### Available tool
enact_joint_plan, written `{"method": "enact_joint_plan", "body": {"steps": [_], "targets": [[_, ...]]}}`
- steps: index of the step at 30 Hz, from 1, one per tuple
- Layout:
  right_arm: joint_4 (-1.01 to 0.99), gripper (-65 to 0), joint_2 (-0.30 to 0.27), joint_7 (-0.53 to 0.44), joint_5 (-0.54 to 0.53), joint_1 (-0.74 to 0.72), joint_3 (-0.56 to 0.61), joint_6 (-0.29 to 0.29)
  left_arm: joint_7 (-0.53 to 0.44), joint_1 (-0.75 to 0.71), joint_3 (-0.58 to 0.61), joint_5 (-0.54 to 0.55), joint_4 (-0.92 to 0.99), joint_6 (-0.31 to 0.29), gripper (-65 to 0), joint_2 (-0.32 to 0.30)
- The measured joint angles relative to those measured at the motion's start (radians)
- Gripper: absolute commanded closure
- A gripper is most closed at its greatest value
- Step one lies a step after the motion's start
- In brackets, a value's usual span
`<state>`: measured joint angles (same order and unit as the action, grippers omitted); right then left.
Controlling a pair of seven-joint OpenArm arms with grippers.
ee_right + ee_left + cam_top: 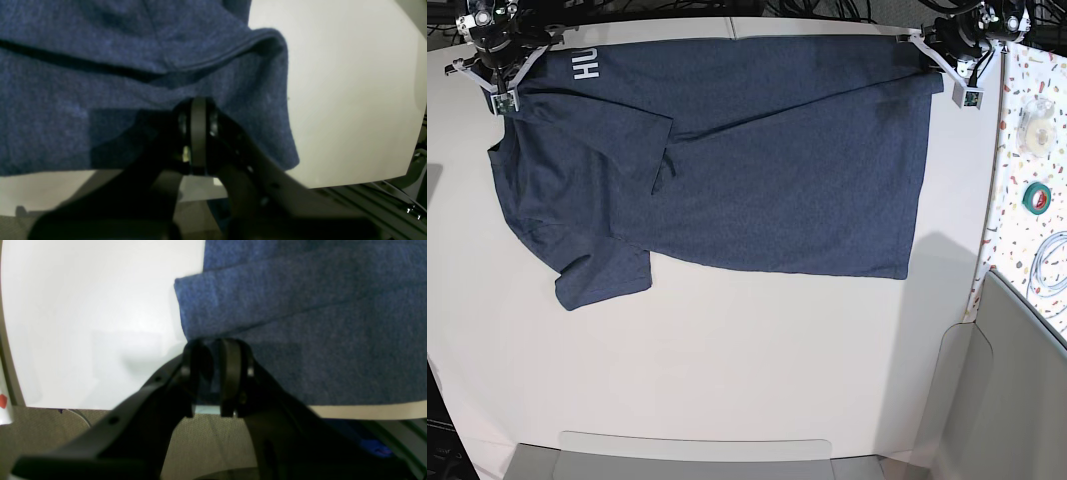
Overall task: Layout the t-shirt on the table in an organized manner, then fold the t-shirt properly
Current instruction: 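Drag the t-shirt with both grippers away from the hem, then release the shoulders and move both grippers to the t-shirt side edges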
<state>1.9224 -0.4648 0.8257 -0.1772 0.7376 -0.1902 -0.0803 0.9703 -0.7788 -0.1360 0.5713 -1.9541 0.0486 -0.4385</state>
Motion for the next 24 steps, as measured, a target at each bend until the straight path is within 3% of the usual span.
{"method": "enact_joint_plan", "body": {"steps": [11, 20, 24], "targets": [[0.000, 0.0, 0.000, -0.003, 0.002, 0.002, 0.000, 0.001, 0.007, 0.003, -0.004, 0.001, 0.000, 0.000, -9.8, 0.001], [0.037, 0.0, 0.016, 0.068, -0.032, -0.003, -0.050, -0.021, 0.103, 0.029, -0.064, 0.007, -0.050, 0.000, -10.0, 0.013], [0.046, 0.0, 0.014, 0.079, -0.036, -0.003, -0.050, -0.024, 0.103, 0.036, -0.072, 0.007, -0.050, 0.000, -13.7, 0.014]]}}
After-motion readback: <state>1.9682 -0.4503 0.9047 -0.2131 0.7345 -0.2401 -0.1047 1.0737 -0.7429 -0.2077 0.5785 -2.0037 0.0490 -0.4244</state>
